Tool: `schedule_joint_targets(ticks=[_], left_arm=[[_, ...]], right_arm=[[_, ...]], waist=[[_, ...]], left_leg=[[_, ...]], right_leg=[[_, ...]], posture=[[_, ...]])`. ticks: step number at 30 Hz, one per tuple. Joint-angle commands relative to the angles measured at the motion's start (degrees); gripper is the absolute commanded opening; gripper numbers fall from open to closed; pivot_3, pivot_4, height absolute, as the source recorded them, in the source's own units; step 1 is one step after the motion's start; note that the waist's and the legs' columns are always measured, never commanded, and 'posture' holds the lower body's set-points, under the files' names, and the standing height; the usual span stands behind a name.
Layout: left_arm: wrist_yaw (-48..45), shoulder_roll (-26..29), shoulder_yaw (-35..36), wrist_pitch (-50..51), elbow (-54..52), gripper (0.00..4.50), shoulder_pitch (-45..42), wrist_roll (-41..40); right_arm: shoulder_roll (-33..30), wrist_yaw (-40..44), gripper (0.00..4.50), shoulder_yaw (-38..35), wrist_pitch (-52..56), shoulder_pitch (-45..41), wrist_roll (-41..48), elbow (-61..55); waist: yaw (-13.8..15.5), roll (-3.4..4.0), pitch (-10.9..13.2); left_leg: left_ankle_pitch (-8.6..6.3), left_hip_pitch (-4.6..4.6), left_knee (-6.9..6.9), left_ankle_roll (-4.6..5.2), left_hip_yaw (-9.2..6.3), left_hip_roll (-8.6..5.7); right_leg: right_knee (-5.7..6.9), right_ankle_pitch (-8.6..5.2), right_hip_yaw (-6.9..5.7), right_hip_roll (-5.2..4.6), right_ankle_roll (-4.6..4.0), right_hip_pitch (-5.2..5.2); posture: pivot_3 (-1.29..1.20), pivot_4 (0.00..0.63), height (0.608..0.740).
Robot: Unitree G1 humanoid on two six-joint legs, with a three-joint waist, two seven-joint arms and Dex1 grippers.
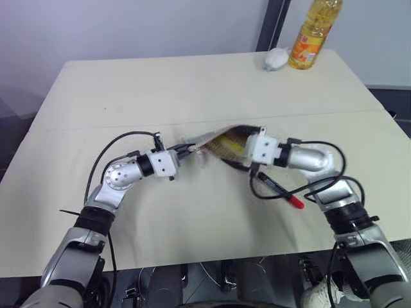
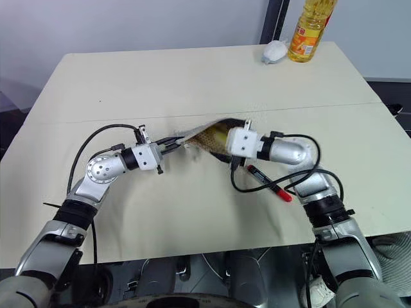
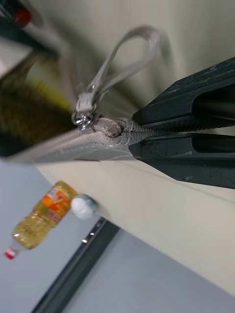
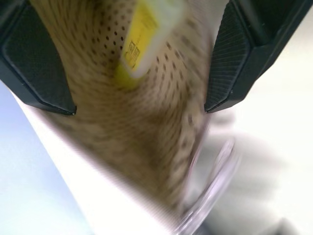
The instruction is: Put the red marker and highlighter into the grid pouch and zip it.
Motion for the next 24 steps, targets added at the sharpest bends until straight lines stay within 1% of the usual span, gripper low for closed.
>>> schedule_joint_targets(ticks=[1, 3, 5, 9, 11, 13, 15, 17, 21, 23, 24], left_arm=[[1.2, 0.4, 1.8, 0.0, -2.1, 0.0, -0.2, -1.0], [1.9, 0.6, 1.9, -0.2, -1.2, 0.0, -0.5, 0.0], [2.9, 0.8, 2.3, -0.3, -0.5, 0.0, -0.8, 0.8], [4.2, 1.3, 2.6, -0.7, 0.0, 0.0, -1.0, 1.7], [4.5, 1.5, 2.6, -1.1, 0.3, 0.0, -0.6, 1.7], [4.7, 1.7, 2.6, -1.5, 0.6, 0.0, -0.3, 1.8], [4.8, 1.8, 2.5, -1.9, 1.2, 0.0, -0.3, 1.9], [4.9, 1.6, 2.3, -2.3, 1.9, 0.0, -0.4, 2.0], [4.8, 1.0, 1.9, -3.0, 3.2, 0.0, -1.2, 2.3], [4.7, 0.7, 1.6, -3.6, 4.2, 0.0, -1.9, 2.7], [4.7, 0.6, 1.5, -3.8, 4.7, 0.0, -2.3, 2.8]], right_arm=[[-1.7, 3.5, 4.45, -3.7, 8.0, 2.5, 9.0, -9.0], [-3.7, 5.9, 4.45, -5.8, 13.1, 6.7, 14.4, -13.8], [-5.4, 5.8, 4.45, -8.7, 19.7, 10.3, 19.3, -17.7], [-10.3, 5.4, 4.45, -14.4, 23.3, 20.6, 20.0, -20.2], [-9.3, 3.0, 4.45, -19.1, 25.1, 25.6, 22.9, -21.2], [-6.9, 0.3, 4.45, -23.5, 26.4, 29.7, 25.9, -22.4], [-7.1, -0.9, 4.45, -24.7, 25.2, 35.7, 22.9, -22.9], [-8.0, -2.8, 4.45, -24.3, 24.0, 39.5, 18.4, -22.5], [-8.6, -4.7, 4.45, -23.4, 26.1, 40.7, 16.6, -22.6], [-10.1, -6.0, 4.45, -22.2, 28.0, 40.5, 13.6, -19.6], [-10.9, -6.2, 4.23, -21.7, 27.9, 40.5, 12.1, -18.0]], waist=[[0.0, 0.0, 0.0], [0.2, -0.01, 0.0], [0.3, -0.01, 0.0], [0.1, -0.01, 0.0], [0.2, -0.04, 0.0], [0.2, -0.03, 0.0], [0.1, -0.02, 0.0], [0.1, -0.03, 0.0], [-0.1, -0.02, 0.0], [0.0, -0.02, 0.0], [0.0, -0.02, 0.0]], left_leg=[[0.0, 0.01, 0.0, 0.0, -0.01, 0.0], [-0.01, 0.02, 0.0, 0.0, -0.04, 0.01], [-0.02, 0.0, -0.01, 0.0, -0.18, 0.0], [-0.04, 0.0, 0.08, 0.03, -0.23, -0.04], [-0.05, 0.02, 0.12, 0.02, -0.28, -0.04], [-0.06, 0.01, 0.13, 0.01, -0.3, -0.03], [-0.06, 0.02, 0.14, 0.01, -0.32, -0.01], [-0.06, 0.03, 0.12, 0.01, -0.34, -0.01], [-0.07, 0.03, 0.16, -0.01, -0.29, 0.0], [-0.14, 0.03, 0.2, -0.12, -0.32, 0.02], [-0.16, 0.03, 0.23, -0.15, -0.34, 0.03]], right_leg=[[0.0, 0.0, -0.01, 0.01, 0.0, 0.0], [0.0, -0.01, -0.02, 0.0, 0.0, 0.01], [-0.05, -0.02, -0.08, -0.04, -0.02, 0.08], [-0.06, -0.02, -0.05, -0.13, -0.03, 0.09], [-0.08, -0.05, -0.06, -0.14, -0.08, 0.15], [-0.09, -0.11, -0.07, -0.14, -0.18, 0.15], [-0.09, -0.11, -0.07, -0.1, -0.18, 0.15], [-0.1, -0.11, -0.07, -0.1, -0.2, 0.16], [-0.1, -0.09, -0.05, -0.11, -0.21, 0.12], [-0.1, -0.08, -0.05, -0.1, -0.22, 0.14], [-0.11, -0.09, -0.05, -0.1, -0.23, 0.16]], posture=[[0.0, 0.15, 0.74], [0.0, 0.15, 0.74], [0.0, 0.15, 0.74], [0.0, 0.15, 0.74], [0.0, 0.15, 0.74], [0.0, 0.15, 0.74], [0.0, 0.15, 0.74], [0.0, 0.15, 0.74], [0.0, 0.15, 0.74], [0.0, 0.15, 0.74], [0.0, 0.15, 0.74]])
